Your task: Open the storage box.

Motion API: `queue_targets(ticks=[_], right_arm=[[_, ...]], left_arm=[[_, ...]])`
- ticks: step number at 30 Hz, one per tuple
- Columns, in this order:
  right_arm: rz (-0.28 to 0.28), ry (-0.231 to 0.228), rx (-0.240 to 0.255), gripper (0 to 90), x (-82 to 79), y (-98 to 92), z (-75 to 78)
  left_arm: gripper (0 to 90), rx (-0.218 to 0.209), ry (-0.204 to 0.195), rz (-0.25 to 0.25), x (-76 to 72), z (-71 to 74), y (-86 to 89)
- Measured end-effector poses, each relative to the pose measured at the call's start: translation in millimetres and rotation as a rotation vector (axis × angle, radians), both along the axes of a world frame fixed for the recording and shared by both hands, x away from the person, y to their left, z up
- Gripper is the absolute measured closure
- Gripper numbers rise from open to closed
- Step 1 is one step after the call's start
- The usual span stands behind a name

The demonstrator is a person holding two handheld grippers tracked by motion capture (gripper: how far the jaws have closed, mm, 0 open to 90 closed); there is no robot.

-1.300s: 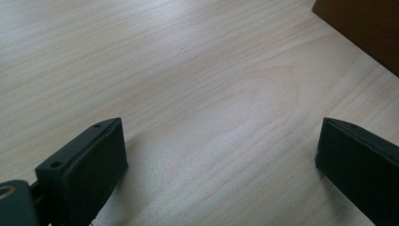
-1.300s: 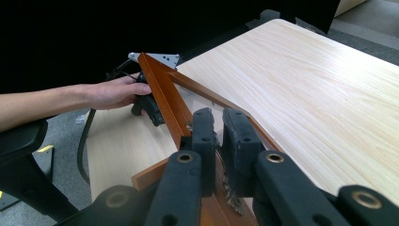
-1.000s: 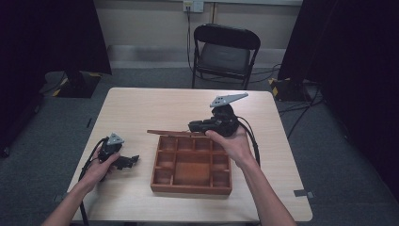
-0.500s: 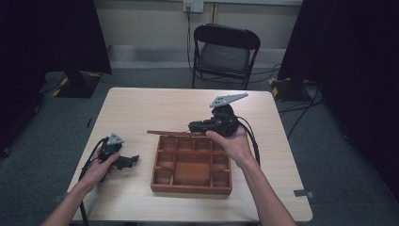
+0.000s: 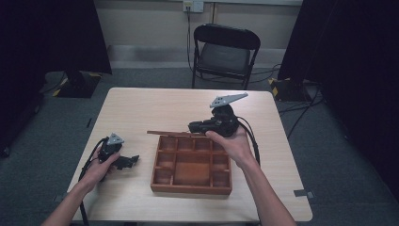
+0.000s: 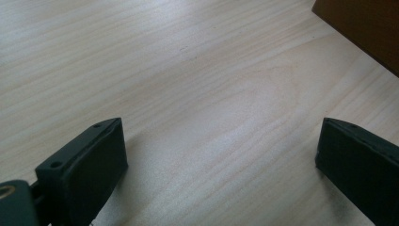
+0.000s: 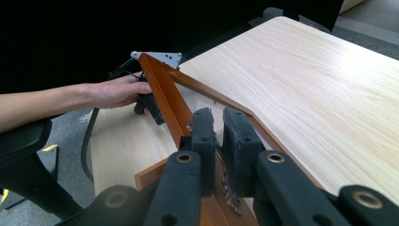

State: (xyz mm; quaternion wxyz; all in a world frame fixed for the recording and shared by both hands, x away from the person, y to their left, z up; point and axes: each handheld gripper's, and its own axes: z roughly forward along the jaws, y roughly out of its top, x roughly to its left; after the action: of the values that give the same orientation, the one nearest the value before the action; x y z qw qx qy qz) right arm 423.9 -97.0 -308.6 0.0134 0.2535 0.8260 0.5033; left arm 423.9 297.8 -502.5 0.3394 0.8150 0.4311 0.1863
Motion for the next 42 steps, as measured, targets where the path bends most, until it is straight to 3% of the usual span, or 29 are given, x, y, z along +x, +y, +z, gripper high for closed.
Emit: queue_targets(ticks=[42], right_arm=[[0.003,0.011,-0.002,83.4,-0.2,0.0,-0.1]], left_arm=[[1.8,-0.002,-0.001,0.004,-0.2,-0.2,-0.4]])
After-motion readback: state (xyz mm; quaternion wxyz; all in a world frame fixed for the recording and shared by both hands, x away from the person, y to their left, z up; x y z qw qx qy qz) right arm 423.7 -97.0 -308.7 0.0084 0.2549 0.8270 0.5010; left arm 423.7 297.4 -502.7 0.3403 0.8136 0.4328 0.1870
